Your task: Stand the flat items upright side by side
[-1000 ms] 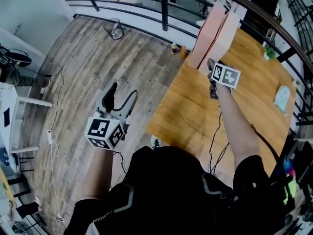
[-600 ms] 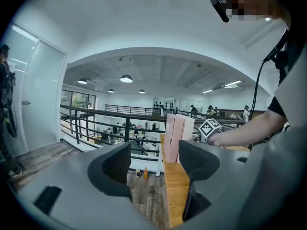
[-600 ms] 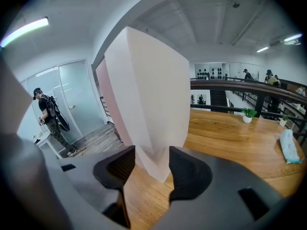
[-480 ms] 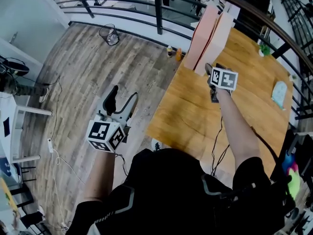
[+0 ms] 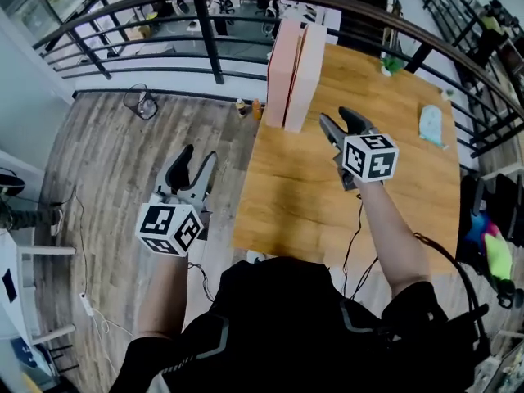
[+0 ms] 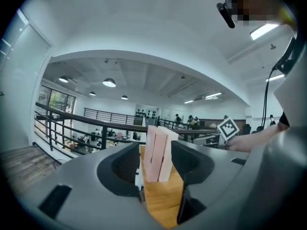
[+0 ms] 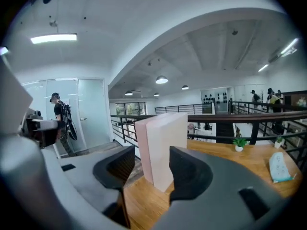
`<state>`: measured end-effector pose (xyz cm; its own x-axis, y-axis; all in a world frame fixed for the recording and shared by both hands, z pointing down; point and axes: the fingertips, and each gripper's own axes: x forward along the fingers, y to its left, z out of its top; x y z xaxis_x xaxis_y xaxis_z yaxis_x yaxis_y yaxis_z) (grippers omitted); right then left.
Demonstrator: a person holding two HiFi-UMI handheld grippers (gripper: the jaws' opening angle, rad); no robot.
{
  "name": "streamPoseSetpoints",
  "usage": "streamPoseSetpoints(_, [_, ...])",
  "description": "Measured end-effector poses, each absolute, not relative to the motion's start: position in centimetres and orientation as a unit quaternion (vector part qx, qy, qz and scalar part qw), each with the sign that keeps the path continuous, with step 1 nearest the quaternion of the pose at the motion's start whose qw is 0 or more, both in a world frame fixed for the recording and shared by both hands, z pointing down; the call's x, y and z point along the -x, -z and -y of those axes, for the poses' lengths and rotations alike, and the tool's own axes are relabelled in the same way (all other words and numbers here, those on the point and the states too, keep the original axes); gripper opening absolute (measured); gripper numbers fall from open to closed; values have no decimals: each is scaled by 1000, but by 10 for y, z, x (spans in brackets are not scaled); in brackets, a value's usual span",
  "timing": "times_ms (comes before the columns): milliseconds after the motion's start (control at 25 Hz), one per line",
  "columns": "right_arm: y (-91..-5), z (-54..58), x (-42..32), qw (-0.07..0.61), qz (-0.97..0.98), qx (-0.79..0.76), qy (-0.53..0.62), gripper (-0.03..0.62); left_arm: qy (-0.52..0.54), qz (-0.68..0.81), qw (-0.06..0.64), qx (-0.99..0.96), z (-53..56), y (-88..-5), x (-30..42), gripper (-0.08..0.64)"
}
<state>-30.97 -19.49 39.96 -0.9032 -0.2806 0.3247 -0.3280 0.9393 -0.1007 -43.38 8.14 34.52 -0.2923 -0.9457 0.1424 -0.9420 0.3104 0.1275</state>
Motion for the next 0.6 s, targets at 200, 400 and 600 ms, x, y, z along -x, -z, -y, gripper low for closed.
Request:
streamPoseSetpoints(200, [-351, 194, 248, 115, 970, -205, -60, 233, 37, 769, 69, -635, -41, -315, 429, 179])
streamPoseSetpoints(400, [-316, 192, 166, 94, 960, -259, -44, 221, 66, 726, 71, -681, 2, -297, 411, 56])
streamPoseSetpoints(600, [-295, 188, 94, 78, 947, -308, -39, 181, 84, 682, 91, -721, 31, -286, 381, 35])
